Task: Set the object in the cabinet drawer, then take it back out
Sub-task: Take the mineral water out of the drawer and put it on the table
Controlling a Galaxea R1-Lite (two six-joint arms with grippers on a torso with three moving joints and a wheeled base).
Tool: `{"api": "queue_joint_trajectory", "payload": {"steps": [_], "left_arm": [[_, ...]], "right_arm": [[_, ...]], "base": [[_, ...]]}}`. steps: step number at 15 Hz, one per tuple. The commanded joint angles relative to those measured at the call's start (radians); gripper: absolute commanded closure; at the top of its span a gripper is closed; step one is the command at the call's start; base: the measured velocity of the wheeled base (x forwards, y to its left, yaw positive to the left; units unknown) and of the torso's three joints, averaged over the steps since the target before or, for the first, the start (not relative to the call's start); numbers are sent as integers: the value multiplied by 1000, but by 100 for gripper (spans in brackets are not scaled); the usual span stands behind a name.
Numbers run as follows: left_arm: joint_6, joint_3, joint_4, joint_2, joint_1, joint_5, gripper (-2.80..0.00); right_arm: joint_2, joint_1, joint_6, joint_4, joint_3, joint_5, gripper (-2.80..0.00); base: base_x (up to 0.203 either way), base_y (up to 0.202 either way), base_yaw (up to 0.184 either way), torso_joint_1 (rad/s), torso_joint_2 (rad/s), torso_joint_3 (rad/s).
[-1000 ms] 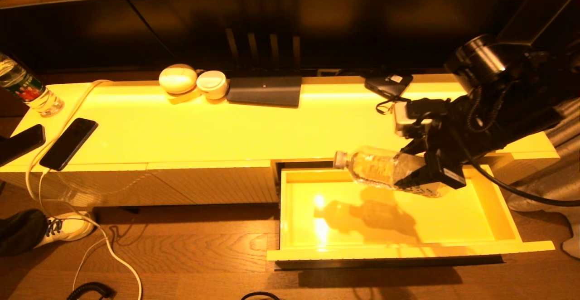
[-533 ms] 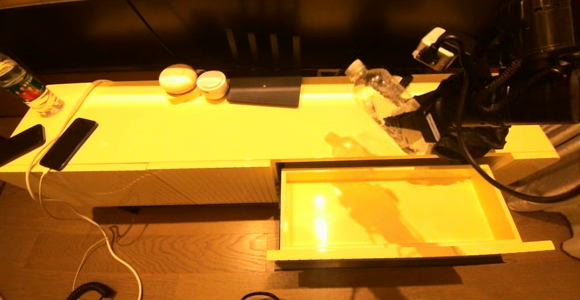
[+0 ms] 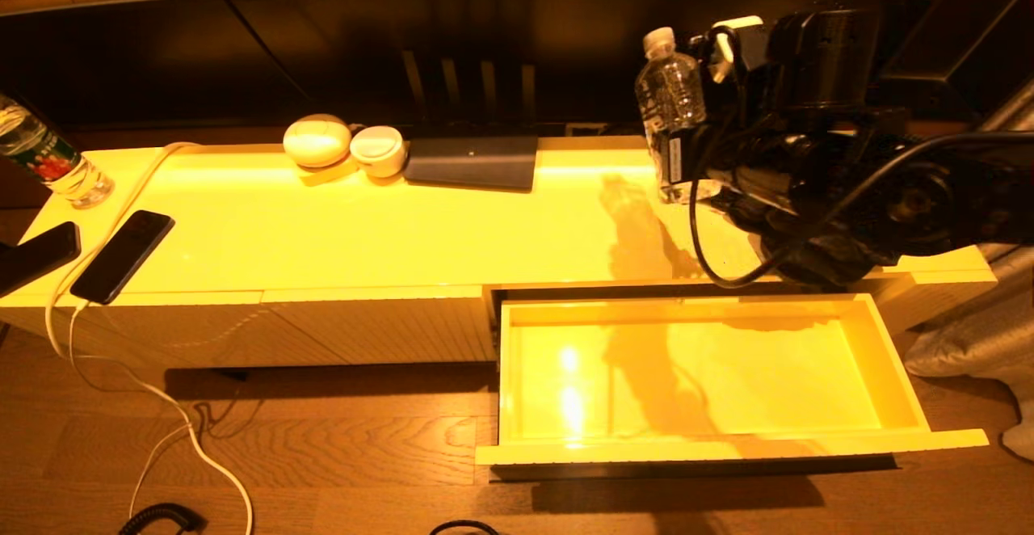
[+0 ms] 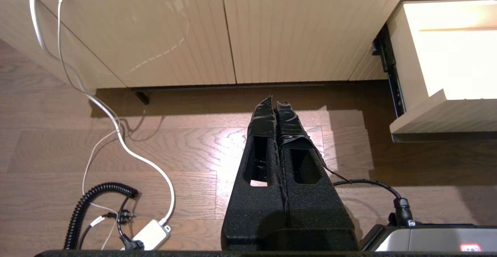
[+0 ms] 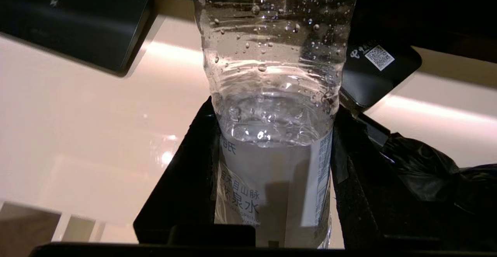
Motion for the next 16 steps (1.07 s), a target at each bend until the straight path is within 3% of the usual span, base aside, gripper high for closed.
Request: {"api": "queue_joint_trajectory", "payload": {"steps": [1,6,9,12,14,16], "left_arm": [[0,2,0,0,0,1,0],[0,3,0,0,0,1,0],[0,3,0,0,0,1,0],[0,2,0,0,0,1,0],[0,2,0,0,0,1,0],[0,2,0,0,0,1,0]], "right_arm": [[181,22,6,-134,-41,-101,0],[423,34,67,-354,-288,-335,0],[494,35,76,-503,-359,-406,0],[531,42,61,-619,-363,-426,0],[562,52,-7,-759,-362,-434,0],[613,59,-125,-942,-356,-429,0]], "base": [[0,0,0,0,0,0],[0,0,0,0,0,0],[0,0,0,0,0,0],[0,0,0,0,0,0],[0,0,0,0,0,0],[0,0,0,0,0,0]]}}
